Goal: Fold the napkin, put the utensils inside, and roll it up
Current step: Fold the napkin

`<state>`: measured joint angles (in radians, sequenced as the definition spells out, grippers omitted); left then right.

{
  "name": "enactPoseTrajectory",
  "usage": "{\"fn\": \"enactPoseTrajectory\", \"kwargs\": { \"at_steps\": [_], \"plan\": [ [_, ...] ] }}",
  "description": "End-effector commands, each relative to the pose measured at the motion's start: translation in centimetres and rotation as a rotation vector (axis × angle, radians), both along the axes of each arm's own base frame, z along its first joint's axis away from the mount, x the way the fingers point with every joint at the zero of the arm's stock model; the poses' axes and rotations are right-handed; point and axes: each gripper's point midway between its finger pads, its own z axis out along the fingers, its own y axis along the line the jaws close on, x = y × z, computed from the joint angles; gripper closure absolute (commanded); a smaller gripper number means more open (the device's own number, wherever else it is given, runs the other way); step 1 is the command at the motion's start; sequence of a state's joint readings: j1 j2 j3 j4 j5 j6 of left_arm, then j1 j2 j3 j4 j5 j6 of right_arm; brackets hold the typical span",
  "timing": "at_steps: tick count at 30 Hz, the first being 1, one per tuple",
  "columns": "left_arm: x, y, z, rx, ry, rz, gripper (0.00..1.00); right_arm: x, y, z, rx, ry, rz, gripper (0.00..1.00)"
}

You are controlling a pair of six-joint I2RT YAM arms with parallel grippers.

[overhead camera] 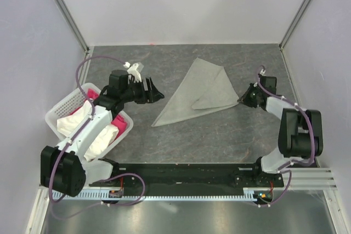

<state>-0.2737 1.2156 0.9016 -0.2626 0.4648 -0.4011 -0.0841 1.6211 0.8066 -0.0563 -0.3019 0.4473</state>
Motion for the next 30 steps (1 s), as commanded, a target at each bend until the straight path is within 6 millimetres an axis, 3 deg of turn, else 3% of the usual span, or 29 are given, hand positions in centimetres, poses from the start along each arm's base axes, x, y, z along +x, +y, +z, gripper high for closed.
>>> {"fn": "enactPoseTrajectory", "kwargs": {
  "at_steps": [1,6,12,14,15,18,22,30],
  "plan": [
    [-0.3,-2.4,0.7,-0.065,-0.022,0.027,0.21,-1.2,-5.7,1.5,-0.154,-0.006,-0.258,1.0],
    [-1.8,-5.4,-2.7,-0.005,0.032,-0.016,0.21,-3.8,-9.4,2.2,-0.239,0.016,-0.389,1.0],
    [-4.3,-6.7,-6.7,0.07,0.098,-0.022,0.24,-5.5,-10.7,1.7,-0.257,0.044,-0.427,1.0],
    [-5.1,-6.5,-8.2,0.097,0.125,-0.005,0.26,-5.6,-10.8,1.7,-0.257,0.049,-0.428,0.85],
    [-5.8,-6.8,-8.7,0.104,0.135,-0.016,0.27,-5.5,-10.7,1.9,-0.259,0.045,-0.426,0.68],
    [-6.8,-6.7,-10.5,0.128,0.169,-0.005,0.33,-5.2,-10.7,2.7,-0.253,0.023,-0.421,0.38],
    [-7.1,-6.5,-12.0,0.156,0.187,0.006,0.38,-4.1,-10.2,4.9,-0.228,-0.046,-0.39,0.31],
    [-7.4,-6.6,-14.9,0.189,0.285,0.03,0.36,-2.2,-8.3,8.7,-0.144,-0.157,-0.307,0.28]
  ]
}}
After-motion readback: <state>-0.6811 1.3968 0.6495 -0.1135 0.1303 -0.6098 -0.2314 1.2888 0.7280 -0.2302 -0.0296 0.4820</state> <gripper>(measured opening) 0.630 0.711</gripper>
